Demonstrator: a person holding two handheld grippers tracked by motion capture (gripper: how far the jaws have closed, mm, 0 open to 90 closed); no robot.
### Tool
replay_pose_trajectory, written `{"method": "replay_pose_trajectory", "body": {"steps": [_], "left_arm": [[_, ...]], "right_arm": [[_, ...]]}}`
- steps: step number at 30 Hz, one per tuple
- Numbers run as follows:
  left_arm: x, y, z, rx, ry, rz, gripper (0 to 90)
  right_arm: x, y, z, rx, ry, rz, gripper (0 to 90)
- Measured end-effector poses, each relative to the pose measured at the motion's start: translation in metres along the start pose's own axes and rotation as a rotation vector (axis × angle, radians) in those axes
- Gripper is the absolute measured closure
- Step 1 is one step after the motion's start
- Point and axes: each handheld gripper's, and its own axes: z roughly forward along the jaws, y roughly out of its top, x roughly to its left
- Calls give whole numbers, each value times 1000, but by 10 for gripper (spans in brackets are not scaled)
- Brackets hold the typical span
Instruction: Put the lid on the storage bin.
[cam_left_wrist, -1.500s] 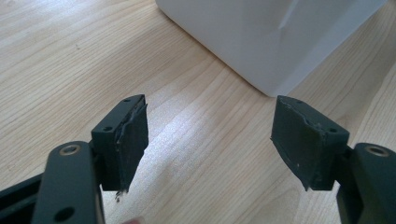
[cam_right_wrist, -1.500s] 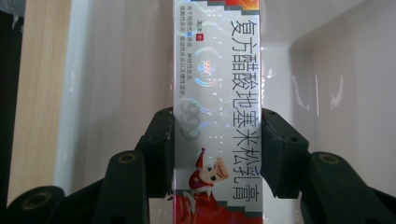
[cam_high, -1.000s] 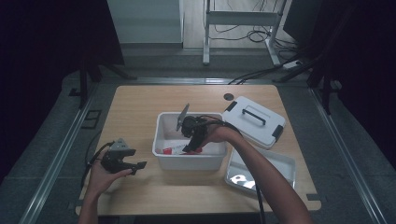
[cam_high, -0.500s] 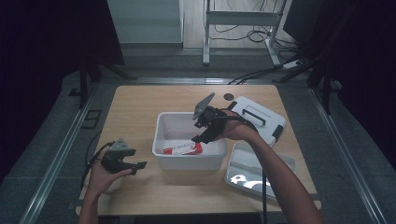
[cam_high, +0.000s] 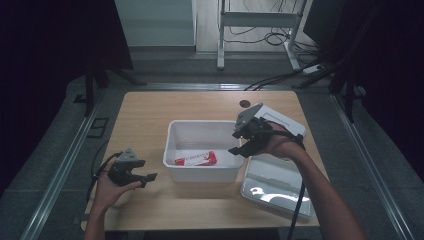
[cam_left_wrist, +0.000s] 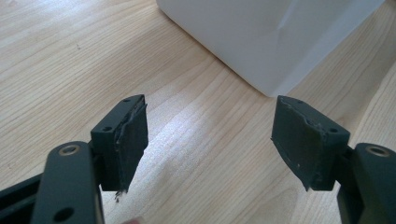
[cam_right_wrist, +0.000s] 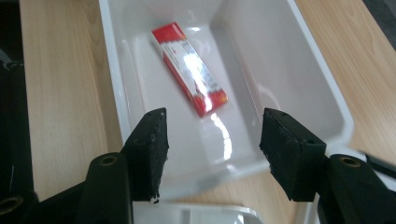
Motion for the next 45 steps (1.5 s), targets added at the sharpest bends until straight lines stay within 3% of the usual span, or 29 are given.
{"method": "replay_pose_trajectory", "body": {"steps": [8,16,21,29,35,45], "left_arm": [[-1,1,2,9,-1,3,272],[-2,1,4,10,1,6,272],[-2,1,3,12,1,9,272],[-3,1,6,19,1,11,272],[-3,1,7,21,1,10,272],[-3,0,7,24,3,11,272]], "right_arm": [[5,-41,-14,37,-48,60,440],[9,-76,-19,70,-66,104,452],[12,-102,-18,111,-72,137,470],[14,-144,-7,184,-42,186,514],[14,-161,7,226,-10,207,554],[14,-169,31,294,41,200,610]]}}
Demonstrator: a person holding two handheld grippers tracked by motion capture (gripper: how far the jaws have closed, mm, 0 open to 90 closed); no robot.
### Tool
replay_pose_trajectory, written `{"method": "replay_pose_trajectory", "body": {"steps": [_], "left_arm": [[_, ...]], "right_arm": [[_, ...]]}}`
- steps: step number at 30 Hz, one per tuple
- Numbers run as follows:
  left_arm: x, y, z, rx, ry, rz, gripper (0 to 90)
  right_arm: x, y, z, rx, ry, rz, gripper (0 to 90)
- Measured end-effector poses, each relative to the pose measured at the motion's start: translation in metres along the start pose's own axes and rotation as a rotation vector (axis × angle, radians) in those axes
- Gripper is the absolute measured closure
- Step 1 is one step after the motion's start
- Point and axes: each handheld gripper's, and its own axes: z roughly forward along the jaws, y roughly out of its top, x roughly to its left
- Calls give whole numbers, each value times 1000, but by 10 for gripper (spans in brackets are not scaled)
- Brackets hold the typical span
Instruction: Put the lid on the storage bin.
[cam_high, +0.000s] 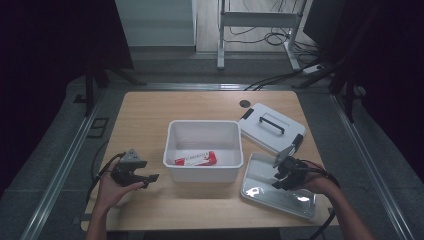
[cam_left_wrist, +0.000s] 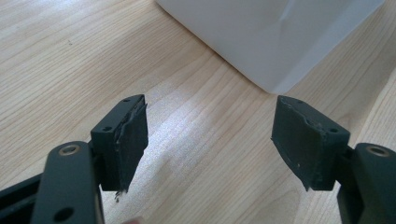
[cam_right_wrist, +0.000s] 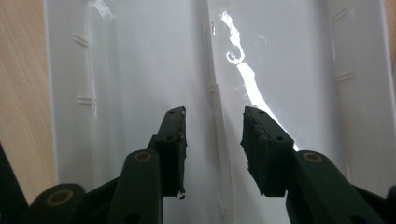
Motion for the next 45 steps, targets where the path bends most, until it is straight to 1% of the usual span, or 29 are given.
{"method": "replay_pose_trajectory", "body": {"steps": [4,7,8,10,11,13,16,20,21,23,25,26,27,30,32,33,38,39,42,45], "left_arm": [[0,0,0,-2,0,0,272],[0,0,0,-2,1,-1,272],[0,0,0,-2,1,0,272],[0,0,0,-2,1,0,272],[0,0,0,-2,1,0,272],[0,0,0,-2,1,-1,272],[0,0,-1,-3,2,-1,272],[0,0,-1,-3,3,-1,272],[1,0,-1,-3,2,-1,272],[1,0,0,-2,1,-1,272],[1,0,0,0,3,-1,272],[1,0,0,0,1,-2,272],[1,0,0,-2,0,-2,272],[1,0,0,0,0,-2,272],[1,0,0,0,0,-1,272],[1,0,0,-1,0,-1,272],[1,0,0,0,-1,-1,271],[1,0,0,0,-1,-2,272],[0,0,1,3,-2,-2,272],[0,0,2,6,-3,0,272]], "right_arm": [[0,2,6,34,9,-19,659],[1,4,11,60,17,-42,696],[0,4,12,73,13,-55,711],[2,4,16,97,11,-51,731],[1,4,16,91,14,-51,755],[1,4,16,97,16,-54,782],[0,4,16,101,18,-62,875],[1,5,16,106,29,-78,890],[2,5,16,98,20,-80,891],[4,6,14,89,25,-88,892],[5,8,6,56,24,-91,893],[6,9,1,42,27,-101,894],[8,11,-5,30,24,-102,893],[12,16,-24,15,-2,-120,893],[13,19,-38,-4,-10,-133,894],[14,20,-44,-14,-14,-130,894],[11,23,-70,-39,-43,-140,893],[11,23,-75,-43,-51,-134,893],[7,25,-87,-58,-62,-138,894],[5,31,-98,-72,-75,-151,893]]}}
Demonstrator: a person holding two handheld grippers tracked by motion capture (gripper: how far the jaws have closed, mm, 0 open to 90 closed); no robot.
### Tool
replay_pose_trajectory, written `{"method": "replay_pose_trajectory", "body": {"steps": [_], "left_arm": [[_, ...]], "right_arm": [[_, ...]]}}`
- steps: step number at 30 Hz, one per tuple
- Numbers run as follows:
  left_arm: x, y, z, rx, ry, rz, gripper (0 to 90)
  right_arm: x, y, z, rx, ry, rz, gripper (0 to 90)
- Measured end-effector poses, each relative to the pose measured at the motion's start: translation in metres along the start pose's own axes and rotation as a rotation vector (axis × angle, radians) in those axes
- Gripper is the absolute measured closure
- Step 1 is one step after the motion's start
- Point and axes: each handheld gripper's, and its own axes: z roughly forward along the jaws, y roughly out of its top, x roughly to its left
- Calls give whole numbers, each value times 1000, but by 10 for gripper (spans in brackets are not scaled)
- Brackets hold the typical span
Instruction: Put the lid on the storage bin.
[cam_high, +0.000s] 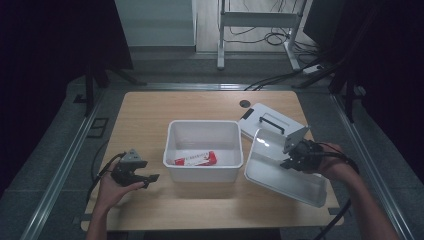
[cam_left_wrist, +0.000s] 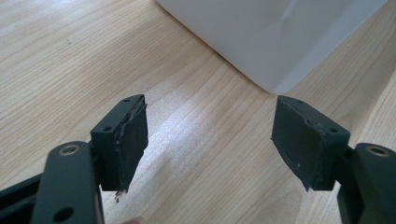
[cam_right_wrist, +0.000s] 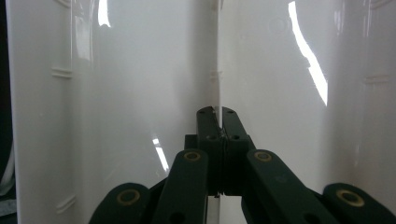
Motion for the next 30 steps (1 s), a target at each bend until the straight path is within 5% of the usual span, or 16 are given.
{"method": "replay_pose_trajectory", "body": {"steps": [9,30], "left_arm": [[0,0,-1,-4,-4,-4,272],[1,0,-2,-7,-2,0,272]], "right_arm": [[-10,39,-16,-35,4,-59,893],[-24,118,16,-36,65,-158,893]]}}
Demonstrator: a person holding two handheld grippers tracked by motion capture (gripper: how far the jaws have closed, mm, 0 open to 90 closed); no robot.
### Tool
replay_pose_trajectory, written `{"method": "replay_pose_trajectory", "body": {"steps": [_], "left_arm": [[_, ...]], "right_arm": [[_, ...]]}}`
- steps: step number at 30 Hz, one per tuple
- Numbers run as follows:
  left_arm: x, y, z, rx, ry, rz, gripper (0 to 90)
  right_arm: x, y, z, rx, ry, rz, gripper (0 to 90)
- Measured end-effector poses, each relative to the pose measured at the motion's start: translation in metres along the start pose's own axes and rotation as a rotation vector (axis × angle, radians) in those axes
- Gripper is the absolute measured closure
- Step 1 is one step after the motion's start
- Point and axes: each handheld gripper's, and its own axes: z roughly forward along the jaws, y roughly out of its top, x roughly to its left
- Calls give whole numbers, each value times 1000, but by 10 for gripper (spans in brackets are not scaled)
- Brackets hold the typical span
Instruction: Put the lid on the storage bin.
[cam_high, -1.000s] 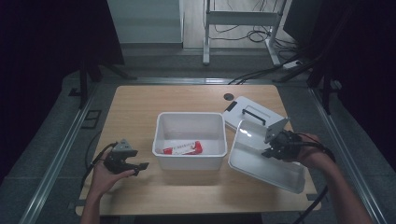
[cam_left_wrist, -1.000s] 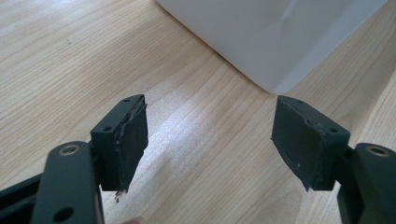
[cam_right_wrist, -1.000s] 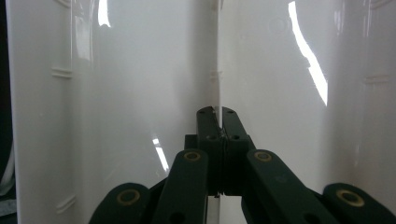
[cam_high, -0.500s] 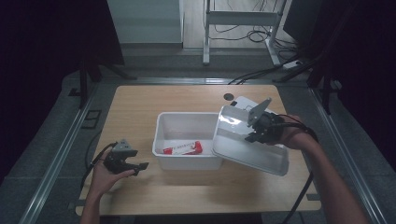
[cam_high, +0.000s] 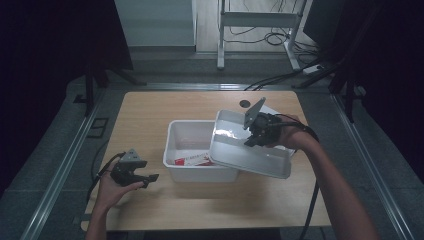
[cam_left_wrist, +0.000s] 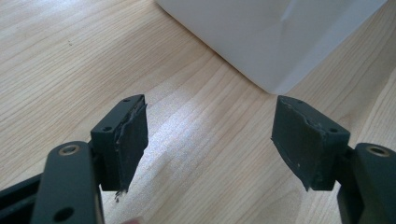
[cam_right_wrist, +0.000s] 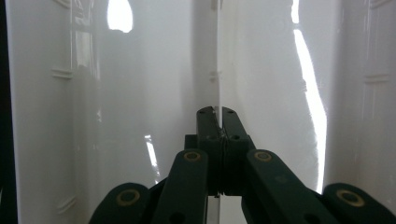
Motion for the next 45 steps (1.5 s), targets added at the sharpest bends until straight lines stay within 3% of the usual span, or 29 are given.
{"method": "replay_pose_trajectory", "body": {"steps": [21,26,35,45], "left_arm": [[0,0,0,-5,-2,0,272],[0,1,-3,-46,-38,-15,271],[0,0,0,-13,-15,-6,270],[0,0,0,-16,-16,-6,271]], "right_arm": [[-12,40,24,12,44,-46,893],[-15,47,29,13,52,-56,893],[-19,67,34,21,61,-84,893],[-21,89,48,39,82,-121,893]]}}
